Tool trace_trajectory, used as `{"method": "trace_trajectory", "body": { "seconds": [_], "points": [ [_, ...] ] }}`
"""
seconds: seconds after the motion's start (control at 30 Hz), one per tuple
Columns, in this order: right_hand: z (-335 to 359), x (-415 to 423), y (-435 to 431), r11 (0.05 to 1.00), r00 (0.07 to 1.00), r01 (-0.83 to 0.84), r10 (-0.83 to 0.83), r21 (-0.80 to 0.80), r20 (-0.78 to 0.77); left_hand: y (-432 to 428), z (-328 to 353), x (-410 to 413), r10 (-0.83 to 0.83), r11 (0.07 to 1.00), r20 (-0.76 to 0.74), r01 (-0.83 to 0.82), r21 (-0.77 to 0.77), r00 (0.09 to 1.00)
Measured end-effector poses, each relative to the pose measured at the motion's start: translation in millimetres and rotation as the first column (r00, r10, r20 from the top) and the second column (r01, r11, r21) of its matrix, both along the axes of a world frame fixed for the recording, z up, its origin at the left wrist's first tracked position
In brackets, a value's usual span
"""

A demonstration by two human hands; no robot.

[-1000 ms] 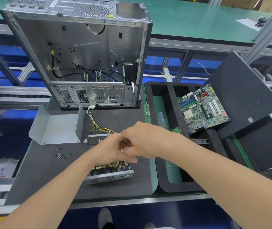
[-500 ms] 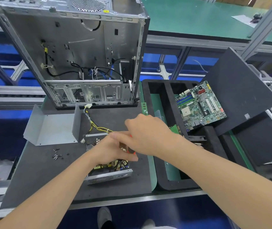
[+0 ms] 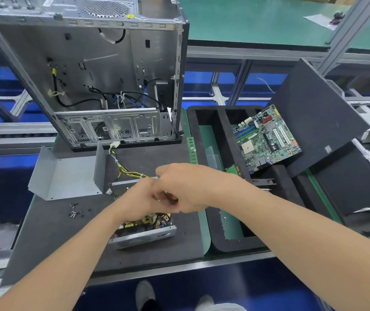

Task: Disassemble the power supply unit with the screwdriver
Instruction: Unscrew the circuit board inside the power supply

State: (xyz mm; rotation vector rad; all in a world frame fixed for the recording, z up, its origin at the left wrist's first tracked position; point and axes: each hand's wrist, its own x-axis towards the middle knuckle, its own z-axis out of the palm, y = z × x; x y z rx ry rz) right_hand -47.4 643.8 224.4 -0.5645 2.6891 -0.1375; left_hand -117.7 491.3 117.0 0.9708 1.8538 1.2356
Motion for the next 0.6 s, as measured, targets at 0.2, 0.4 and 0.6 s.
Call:
{"method": "trace_trajectory", "body": {
  "seconds": [0.2,0.4,0.6],
  "points": [
    [-5.1,4.9,-7.8,0.935,0.909,0.356,-0.348,-0.007,-0.229,4.7,-8.0,9.0,0.128,0.986,0.116,-0.139,0.092,0.985],
    [-6.5,1.7,-12.4,0.919,0.914,0.392,-0.394,-0.039,-0.094,-2.7,-7.5,7.3,0.072,0.994,0.106,-0.080,0.072,0.992],
    [7.5,1.2,-5.8,0.998,0.997,0.043,-0.040,-0.052,0.061,-8.7,-3.9,1.3,0.012,1.000,0.034,-0.013,0.009,0.999]
  ]
}}
